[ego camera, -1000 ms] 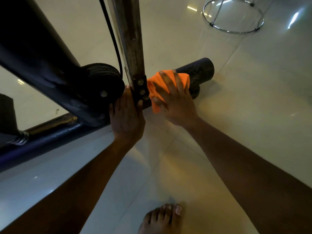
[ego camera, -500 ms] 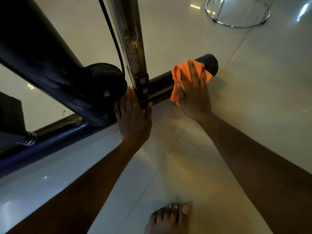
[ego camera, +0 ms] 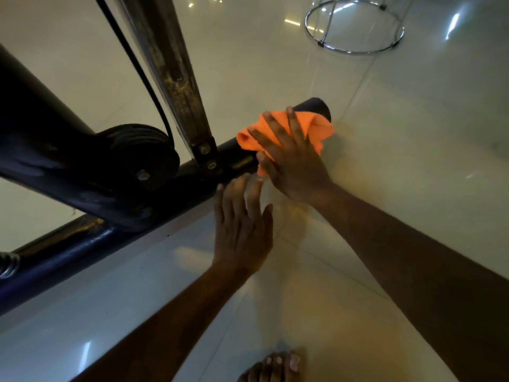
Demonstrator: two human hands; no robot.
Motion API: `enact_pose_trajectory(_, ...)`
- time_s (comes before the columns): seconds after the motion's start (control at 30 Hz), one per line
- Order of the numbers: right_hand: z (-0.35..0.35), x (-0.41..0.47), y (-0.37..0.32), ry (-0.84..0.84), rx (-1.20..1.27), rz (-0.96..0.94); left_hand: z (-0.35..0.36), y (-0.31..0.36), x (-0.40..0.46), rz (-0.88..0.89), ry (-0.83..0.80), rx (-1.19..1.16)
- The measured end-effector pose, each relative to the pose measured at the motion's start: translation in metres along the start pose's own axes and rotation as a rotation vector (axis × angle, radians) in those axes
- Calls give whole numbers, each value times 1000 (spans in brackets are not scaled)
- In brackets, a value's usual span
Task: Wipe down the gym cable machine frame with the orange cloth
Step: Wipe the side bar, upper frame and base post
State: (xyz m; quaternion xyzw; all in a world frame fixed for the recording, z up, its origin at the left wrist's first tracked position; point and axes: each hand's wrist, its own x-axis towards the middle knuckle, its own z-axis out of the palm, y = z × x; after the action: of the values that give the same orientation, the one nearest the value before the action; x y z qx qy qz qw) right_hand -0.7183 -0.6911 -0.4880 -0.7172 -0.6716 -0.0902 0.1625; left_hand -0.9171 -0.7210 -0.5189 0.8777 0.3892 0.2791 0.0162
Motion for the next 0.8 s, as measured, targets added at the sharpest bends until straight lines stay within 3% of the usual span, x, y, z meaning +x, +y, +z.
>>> enact_pose_trajectory(0.1, 6, 11, 35, 58, -117, -151, 9, 1, 50, 50, 35, -49)
enact_pose_trajectory(0.27, 13, 31, 67, -4, -121, 208, 36, -8, 103, -131, -56, 27)
enact_pose_trajectory(0.43, -1, 7, 52, 10, -77, -32, 43, -12, 97, -85, 9, 86)
enact_pose_trajectory(0.6, 7, 32, 86, -45, -136, 152, 41, -10, 96, -66, 11, 140)
enact_pose_trajectory(0.7, 5, 18, 46, 21, -78, 5, 39, -9, 98, -83, -7, 133)
enact_pose_trajectory(0.8, -6, 12, 58, 55, -70, -112, 38, -10, 97, -80, -3, 126)
